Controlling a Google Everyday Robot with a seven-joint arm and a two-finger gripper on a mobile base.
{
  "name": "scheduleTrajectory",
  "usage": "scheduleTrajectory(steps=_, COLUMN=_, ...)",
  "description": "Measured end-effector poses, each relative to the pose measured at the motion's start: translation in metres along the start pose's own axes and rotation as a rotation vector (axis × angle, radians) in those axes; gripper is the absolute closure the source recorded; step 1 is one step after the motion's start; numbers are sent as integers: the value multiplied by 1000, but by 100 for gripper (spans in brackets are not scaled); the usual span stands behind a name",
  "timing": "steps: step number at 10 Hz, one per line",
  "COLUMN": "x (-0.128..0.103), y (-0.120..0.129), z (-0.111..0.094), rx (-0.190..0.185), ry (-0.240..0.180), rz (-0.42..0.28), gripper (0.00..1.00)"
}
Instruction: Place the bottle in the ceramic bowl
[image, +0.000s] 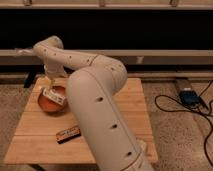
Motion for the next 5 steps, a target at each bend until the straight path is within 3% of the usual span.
scheduleTrajectory(steps=2, x=23, y=-23, z=-22, rx=23, ry=-17, rz=38, gripper=20)
scheduleTrajectory(steps=5, x=36, y=-41, z=-29, rx=17, ry=-26, rz=87, gripper=20)
